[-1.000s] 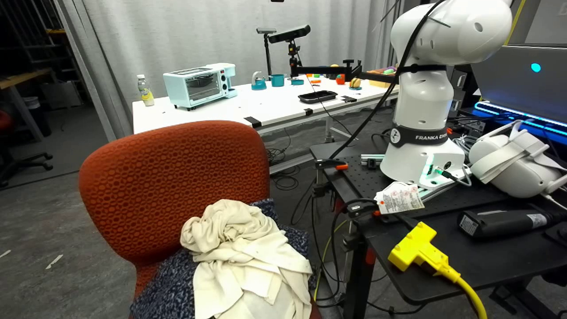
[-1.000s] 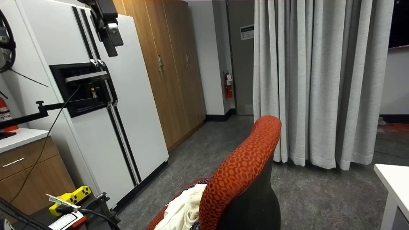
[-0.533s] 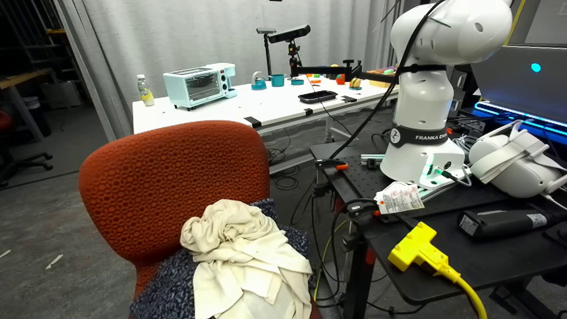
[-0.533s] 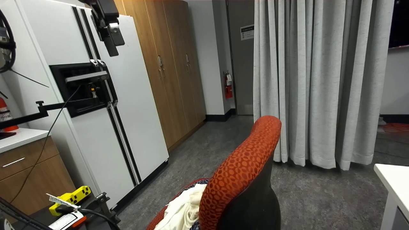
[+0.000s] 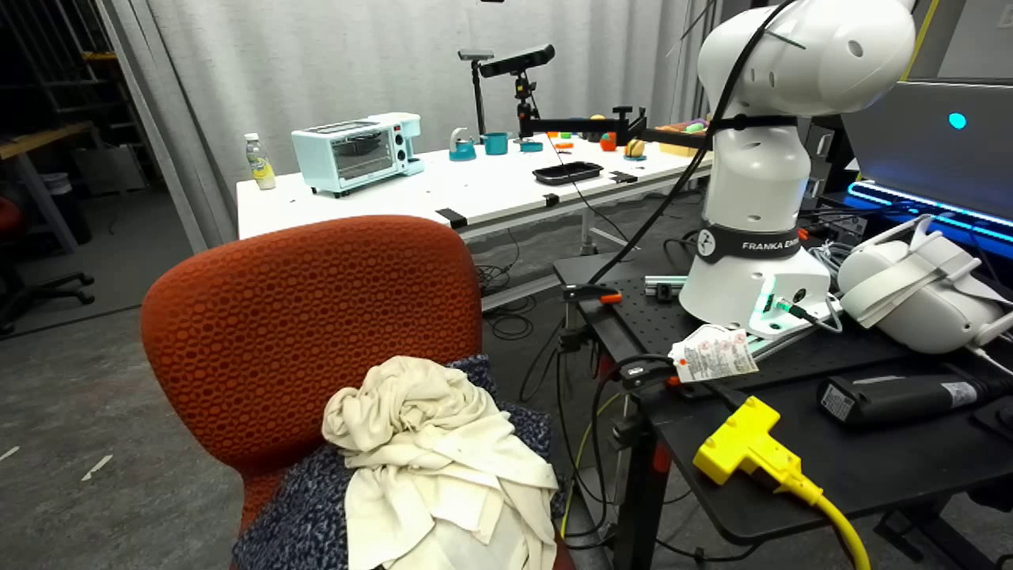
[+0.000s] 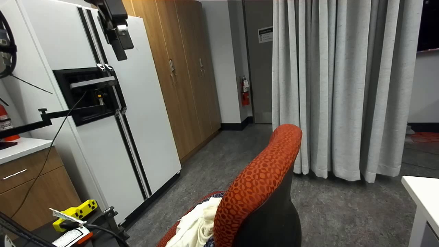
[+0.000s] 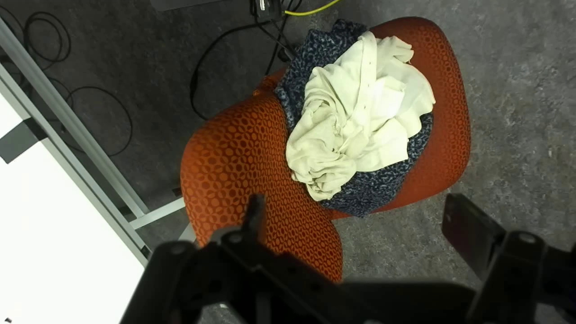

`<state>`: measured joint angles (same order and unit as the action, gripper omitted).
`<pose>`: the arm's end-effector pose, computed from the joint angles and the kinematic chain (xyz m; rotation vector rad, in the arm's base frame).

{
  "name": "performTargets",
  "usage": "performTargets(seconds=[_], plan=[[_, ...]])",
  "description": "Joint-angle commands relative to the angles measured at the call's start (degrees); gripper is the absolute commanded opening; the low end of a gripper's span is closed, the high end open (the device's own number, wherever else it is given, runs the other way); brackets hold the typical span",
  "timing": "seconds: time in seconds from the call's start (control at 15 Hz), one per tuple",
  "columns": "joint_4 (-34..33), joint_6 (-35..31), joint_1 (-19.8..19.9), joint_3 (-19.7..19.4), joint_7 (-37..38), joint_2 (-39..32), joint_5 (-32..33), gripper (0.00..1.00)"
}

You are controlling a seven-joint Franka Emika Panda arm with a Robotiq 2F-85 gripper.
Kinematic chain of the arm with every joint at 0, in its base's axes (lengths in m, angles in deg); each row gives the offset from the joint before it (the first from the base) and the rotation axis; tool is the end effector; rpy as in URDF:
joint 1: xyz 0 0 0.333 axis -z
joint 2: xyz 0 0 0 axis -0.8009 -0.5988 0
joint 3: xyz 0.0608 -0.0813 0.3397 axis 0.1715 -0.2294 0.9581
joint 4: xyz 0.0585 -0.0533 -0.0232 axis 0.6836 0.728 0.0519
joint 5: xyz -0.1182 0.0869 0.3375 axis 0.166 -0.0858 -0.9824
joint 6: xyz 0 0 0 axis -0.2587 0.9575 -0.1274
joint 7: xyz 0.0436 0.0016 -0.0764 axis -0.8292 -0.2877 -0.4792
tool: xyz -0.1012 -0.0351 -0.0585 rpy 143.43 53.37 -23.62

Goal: Put the white shirt on top of the chair.

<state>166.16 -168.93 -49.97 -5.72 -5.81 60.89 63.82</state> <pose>0.2744 0.0062 0.5800 2.9978 -0.2317 0.1385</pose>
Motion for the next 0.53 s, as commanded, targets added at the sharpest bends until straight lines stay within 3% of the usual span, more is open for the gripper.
performTargets(seconds=[0.0, 0.47], plan=[[-0.10, 0.10, -0.45, -0.33, 0.23, -0.07, 0.24, 1.00], [-0.65, 1.66, -1.25, -0.95, -3.73, -0.64, 0.68, 1.00]])
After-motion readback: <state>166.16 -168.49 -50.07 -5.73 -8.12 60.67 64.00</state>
